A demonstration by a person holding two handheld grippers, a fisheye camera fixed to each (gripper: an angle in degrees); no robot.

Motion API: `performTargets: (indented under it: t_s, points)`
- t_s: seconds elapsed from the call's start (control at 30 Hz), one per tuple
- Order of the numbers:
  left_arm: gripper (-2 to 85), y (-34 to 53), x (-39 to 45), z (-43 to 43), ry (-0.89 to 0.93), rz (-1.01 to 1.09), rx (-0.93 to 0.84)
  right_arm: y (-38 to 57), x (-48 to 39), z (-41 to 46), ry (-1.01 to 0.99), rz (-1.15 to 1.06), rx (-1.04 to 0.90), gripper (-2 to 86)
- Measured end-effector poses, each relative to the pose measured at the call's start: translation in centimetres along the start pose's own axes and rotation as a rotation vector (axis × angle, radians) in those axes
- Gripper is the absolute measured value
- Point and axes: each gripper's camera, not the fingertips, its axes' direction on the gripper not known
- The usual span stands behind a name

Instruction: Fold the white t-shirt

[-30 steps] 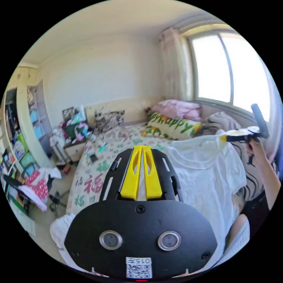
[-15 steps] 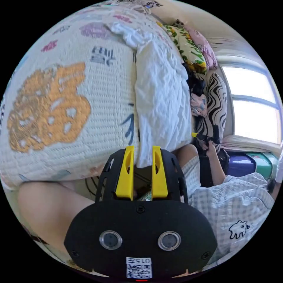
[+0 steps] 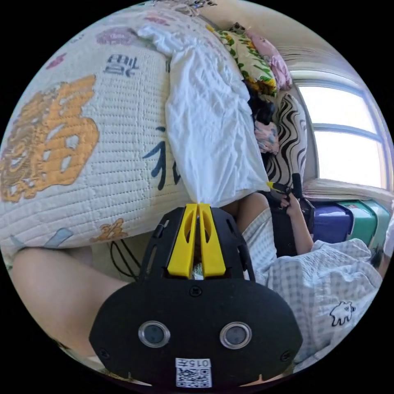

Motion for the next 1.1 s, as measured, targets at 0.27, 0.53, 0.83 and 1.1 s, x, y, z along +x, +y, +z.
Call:
performTargets:
  t_s: [0.27, 0.53, 0.83, 1.1]
  points:
    - [-0.9, 3.0, -5.1, -16.4, 0.223, -0.036, 0.296, 1.6, 0.4, -6.2, -0.272, -0.031, 0.111, 0.0]
    - [-0.9, -18.0, 0.2, -31.0, 0.309, 0.136, 0.500, -15.8, -8.4, -18.2, -0.225, -0.258, 0.301, 0.0]
    - [-0.9, -16.7, 12.9, -44.8, 0.157, 0.459, 0.542, -18.4, -19.0, -26.9, -0.123, -0.526, 0.409, 0.1]
    - [-0.9, -1.3, -0.5, -33.5, 0.092, 0.300, 0.239, -14.5, -11.9, -14.9, -0.134, -0.485, 0.171, 0.0]
